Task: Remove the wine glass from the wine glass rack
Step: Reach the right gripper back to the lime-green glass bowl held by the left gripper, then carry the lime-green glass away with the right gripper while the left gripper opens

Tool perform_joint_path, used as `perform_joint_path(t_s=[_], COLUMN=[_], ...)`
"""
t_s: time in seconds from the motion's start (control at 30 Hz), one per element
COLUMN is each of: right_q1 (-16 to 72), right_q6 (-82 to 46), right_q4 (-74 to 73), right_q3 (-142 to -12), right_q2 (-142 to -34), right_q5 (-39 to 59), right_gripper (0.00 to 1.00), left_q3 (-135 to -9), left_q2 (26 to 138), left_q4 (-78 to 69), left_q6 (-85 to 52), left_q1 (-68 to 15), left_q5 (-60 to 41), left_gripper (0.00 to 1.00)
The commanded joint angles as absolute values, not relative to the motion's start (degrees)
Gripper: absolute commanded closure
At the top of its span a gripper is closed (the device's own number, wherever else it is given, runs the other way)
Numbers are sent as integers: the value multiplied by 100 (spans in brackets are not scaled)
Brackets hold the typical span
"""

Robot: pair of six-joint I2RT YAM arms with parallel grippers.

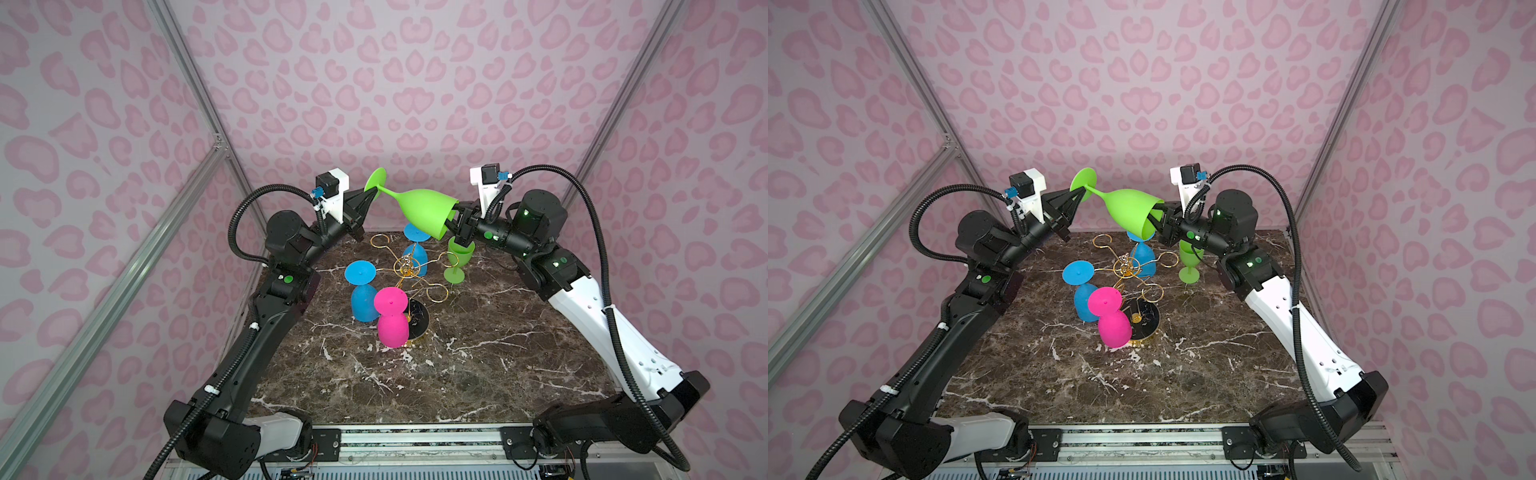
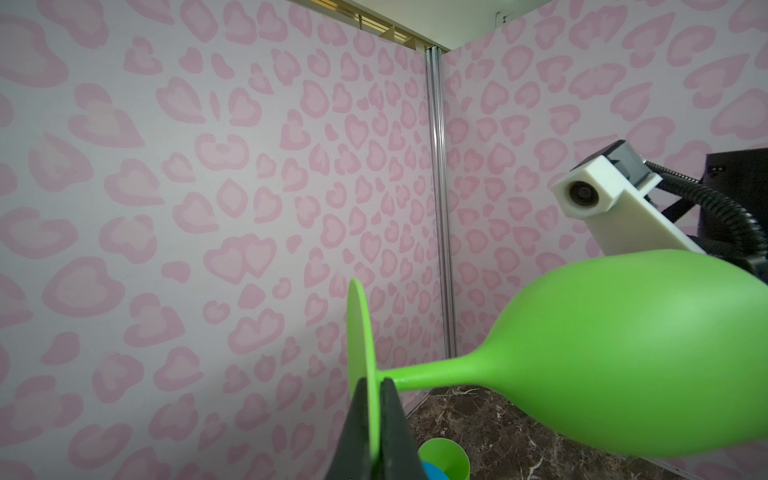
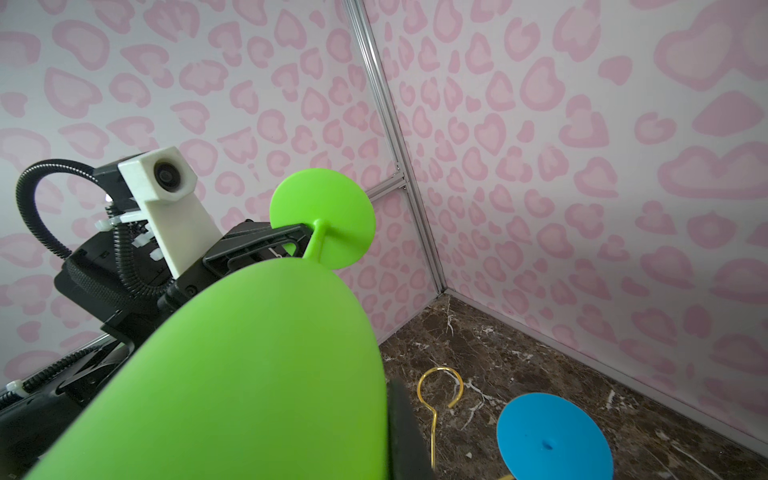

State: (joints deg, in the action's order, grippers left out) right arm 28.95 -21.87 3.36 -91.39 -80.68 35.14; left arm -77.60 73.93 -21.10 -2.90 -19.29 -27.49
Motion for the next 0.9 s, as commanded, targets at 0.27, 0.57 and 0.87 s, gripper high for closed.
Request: perform_joint_path(t_s=[0.27, 0.57, 0.87], right_q1=[2600, 1354, 1010], right_q6=[-1432, -861, -142], right_q4=[1518, 3418, 4775], right_q3=[-10091, -11114, -11352], right_q2=[-7930, -8015, -8329], right_q5=[2840, 2099, 736], right_gripper=[100, 100, 100], left_q3=[-7447, -6718, -5959], left_q2=[7075, 6334, 5556], left_q4=[-2066, -1890, -1679], left_q6=[-12, -45, 51], left_q1=[-1895, -1574, -1273], left_q5=[-2152, -1274, -16], left_gripper=[48, 12, 3])
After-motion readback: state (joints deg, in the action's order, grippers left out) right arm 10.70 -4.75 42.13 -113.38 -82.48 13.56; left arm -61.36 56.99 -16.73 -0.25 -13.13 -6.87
